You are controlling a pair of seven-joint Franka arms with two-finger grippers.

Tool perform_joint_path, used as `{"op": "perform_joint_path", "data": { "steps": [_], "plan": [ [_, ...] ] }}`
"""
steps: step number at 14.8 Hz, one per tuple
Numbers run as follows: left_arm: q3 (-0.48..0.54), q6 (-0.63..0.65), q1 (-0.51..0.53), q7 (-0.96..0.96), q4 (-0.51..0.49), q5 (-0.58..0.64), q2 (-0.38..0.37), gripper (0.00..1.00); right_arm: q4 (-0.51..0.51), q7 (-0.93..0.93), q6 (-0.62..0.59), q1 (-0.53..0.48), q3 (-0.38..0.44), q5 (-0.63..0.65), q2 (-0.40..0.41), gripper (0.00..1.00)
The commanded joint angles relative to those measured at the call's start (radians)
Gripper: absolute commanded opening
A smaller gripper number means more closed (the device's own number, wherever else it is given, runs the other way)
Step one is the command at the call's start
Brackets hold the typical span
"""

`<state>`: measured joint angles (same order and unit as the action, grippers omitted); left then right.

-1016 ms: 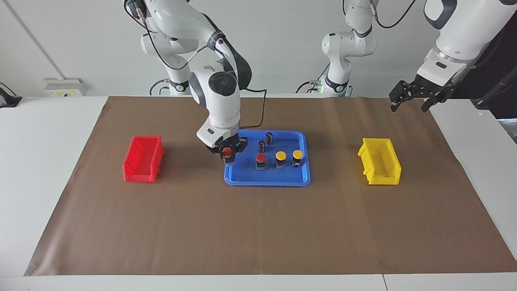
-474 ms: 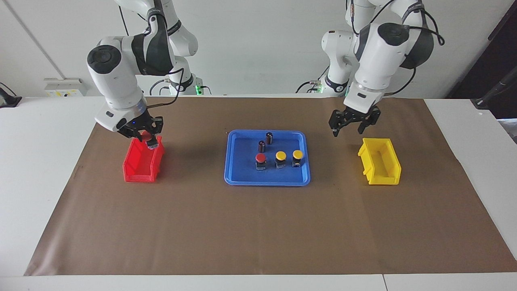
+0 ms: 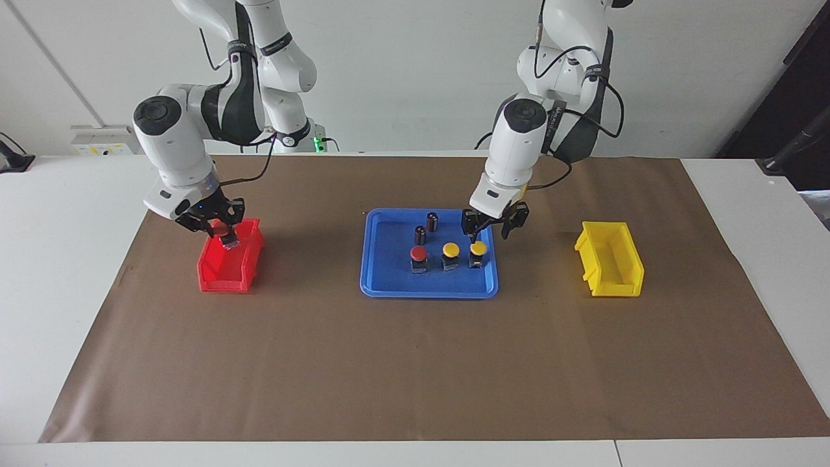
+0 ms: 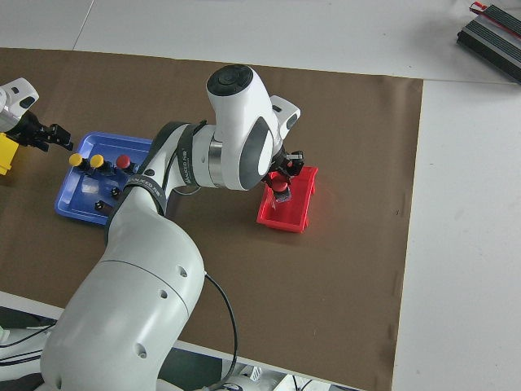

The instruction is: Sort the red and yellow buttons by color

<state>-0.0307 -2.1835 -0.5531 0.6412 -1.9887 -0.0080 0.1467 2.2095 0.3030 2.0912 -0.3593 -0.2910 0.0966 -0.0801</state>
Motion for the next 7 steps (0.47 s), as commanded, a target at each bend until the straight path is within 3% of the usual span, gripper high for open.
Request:
{"op": "perform_joint_path", "data": {
  "steps": [1,3,7],
  "plan": [
    [0.014,-0.050,-0.014,0.003,-0.039,-0.023,0.005,0.77,0.096,0.035,0.050,-0.027,-0.005,-0.018,-0.059,0.11],
    [0.014,-0.050,-0.022,0.005,-0.056,-0.024,-0.001,0.77,0.163,0.041,0.165,-0.030,-0.004,-0.018,-0.059,0.11],
    [0.014,-0.104,-0.030,0.005,-0.094,-0.024,0.002,0.77,0.229,0.028,0.254,-0.038,0.000,-0.018,-0.053,0.12]
  ]
}}
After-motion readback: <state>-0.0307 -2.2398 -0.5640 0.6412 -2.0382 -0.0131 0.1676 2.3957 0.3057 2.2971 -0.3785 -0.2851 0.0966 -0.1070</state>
